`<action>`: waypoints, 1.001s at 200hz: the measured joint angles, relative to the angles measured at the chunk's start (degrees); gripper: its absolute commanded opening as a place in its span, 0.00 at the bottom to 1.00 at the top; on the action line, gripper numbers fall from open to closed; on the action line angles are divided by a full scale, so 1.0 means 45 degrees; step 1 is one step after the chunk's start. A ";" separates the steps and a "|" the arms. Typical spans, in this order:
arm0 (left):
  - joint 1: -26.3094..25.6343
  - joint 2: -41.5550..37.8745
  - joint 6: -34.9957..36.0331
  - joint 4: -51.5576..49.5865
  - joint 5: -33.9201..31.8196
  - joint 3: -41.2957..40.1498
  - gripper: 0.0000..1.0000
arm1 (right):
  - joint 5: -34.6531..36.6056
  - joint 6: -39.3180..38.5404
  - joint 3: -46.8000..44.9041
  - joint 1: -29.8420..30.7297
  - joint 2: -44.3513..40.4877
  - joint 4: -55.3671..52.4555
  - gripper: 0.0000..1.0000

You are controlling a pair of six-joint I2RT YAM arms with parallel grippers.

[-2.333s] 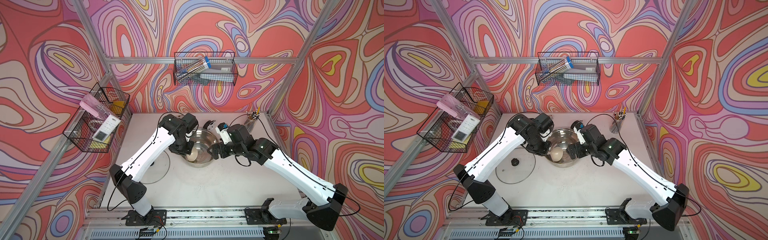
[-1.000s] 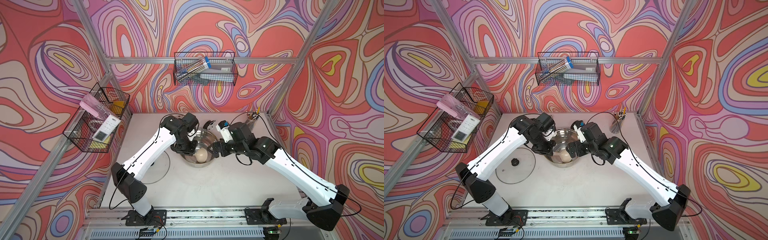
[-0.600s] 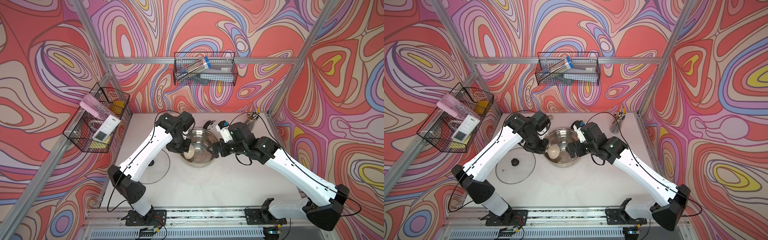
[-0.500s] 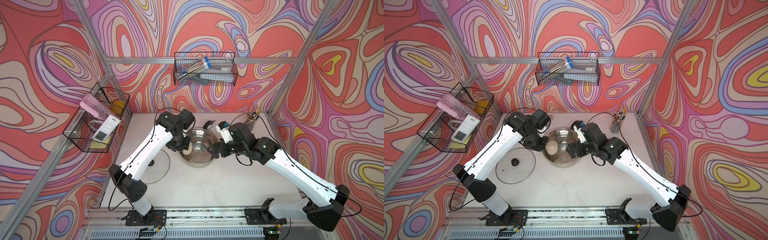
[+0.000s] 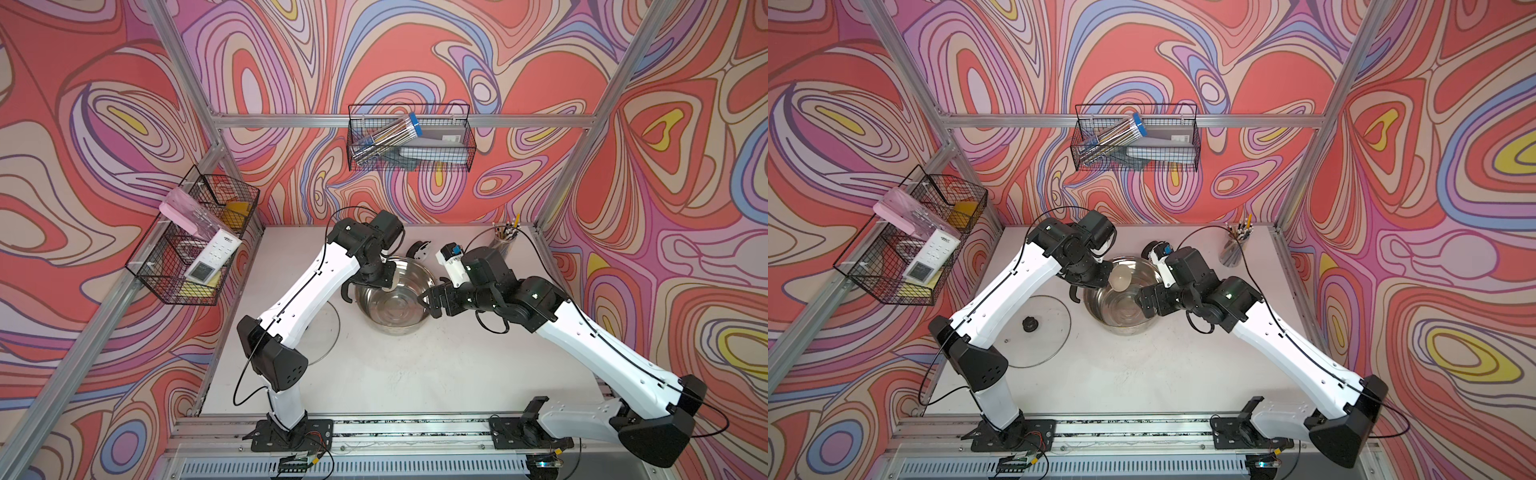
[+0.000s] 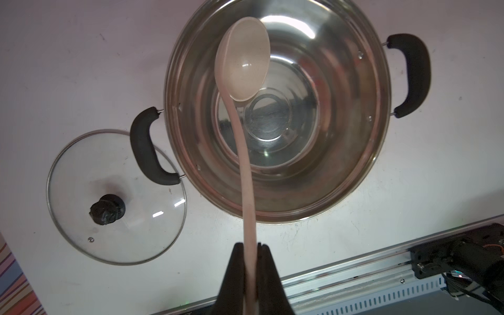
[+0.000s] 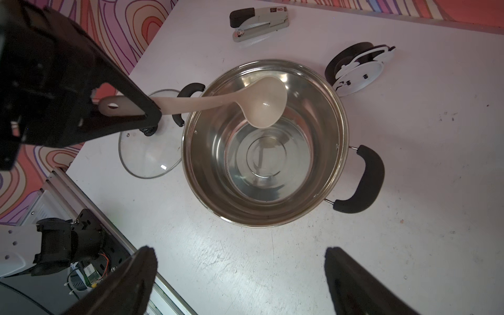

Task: Stir the soup with a spoon
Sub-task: Stir the soup in the pan with a stick.

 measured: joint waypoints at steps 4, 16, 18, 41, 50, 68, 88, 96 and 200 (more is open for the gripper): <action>-0.0063 0.0019 -0.0005 0.0063 0.0126 0.0015 0.00 | 0.0000 0.0000 0.0000 0.0000 -0.0005 -0.0005 0.98; -0.0257 0.0049 -0.0015 0.0233 0.0495 0.0024 0.00 | 0.0000 0.0000 0.0000 0.0000 -0.0015 -0.0044 0.98; -0.0282 0.0053 -0.0015 0.0248 0.0534 0.0024 0.00 | 0.0000 0.0000 0.0000 0.0000 -0.0015 -0.0049 0.98; -0.0665 0.0063 -0.0044 0.0311 0.1088 0.0019 0.00 | 0.0000 0.0000 0.0000 0.0000 -0.0015 -0.0087 0.98; -0.0787 0.0058 -0.0053 0.0316 0.1239 -0.0015 0.00 | 0.0000 0.0005 0.0000 0.0005 -0.0015 -0.0087 0.98; -0.1001 -0.0029 -0.0078 0.0350 0.1511 -0.0389 0.00 | -0.0005 0.0010 0.0000 0.0005 -0.0015 -0.0083 0.98; -0.1064 -0.0335 -0.0199 0.0272 0.1681 -0.1156 0.00 | -0.0005 0.0010 0.0000 0.0005 -0.0015 -0.0078 0.98; -0.1064 -0.0495 -0.0253 0.0189 0.1695 -0.1428 0.00 | -0.0005 0.0015 0.0000 0.0005 -0.0015 -0.0078 0.98; -0.0369 -0.1642 -0.0432 -0.1739 -0.0457 -0.1797 0.00 | -0.0112 0.0257 -0.0204 0.0005 -0.0015 0.0296 0.98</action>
